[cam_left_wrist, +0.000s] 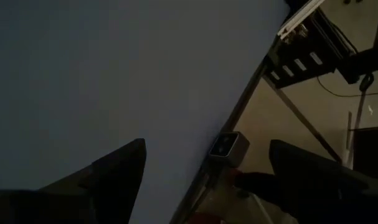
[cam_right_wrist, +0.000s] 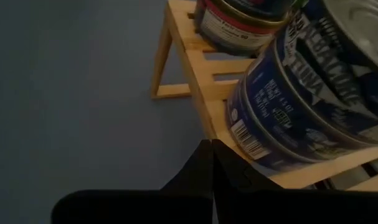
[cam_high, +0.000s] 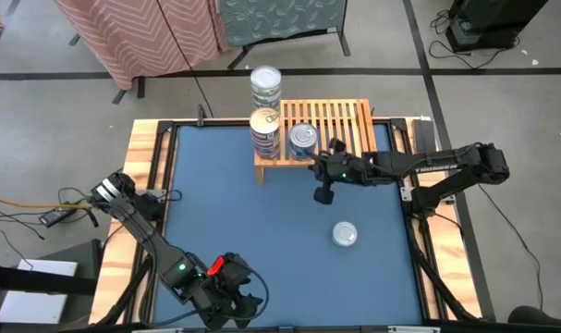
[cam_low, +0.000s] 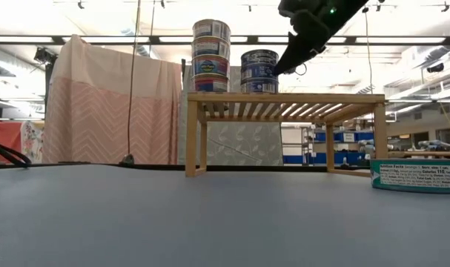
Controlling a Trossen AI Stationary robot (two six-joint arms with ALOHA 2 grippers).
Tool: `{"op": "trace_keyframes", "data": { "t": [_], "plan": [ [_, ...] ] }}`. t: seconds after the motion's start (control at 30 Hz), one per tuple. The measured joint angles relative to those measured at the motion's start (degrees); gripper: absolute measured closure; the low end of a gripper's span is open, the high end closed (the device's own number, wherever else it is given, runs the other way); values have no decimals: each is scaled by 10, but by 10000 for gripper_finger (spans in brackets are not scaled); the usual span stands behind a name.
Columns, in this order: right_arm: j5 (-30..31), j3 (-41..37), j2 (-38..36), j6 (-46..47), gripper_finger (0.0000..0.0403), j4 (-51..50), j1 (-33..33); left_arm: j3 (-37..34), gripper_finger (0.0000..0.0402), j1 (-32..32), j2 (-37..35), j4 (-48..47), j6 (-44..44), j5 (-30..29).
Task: Stack canned seafood by type on shelf
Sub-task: Adjust the stacked dark blue tuna cans on the shelf
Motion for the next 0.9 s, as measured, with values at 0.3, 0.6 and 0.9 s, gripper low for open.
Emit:
{"op": "trace_keyframes", "data": {
  "t": [0.3,0.6,0.9],
  "plan": [
    [-38,0,37,-29,403,31,-26,0,57,0,0,-3,6,-20],
    [-38,0,60,-57,403,60,-37,0,57,0,0,-15,6,-25],
    [-45,0,57,-84,403,69,-81,0,57,14,0,-20,10,-32]
  ]
}}
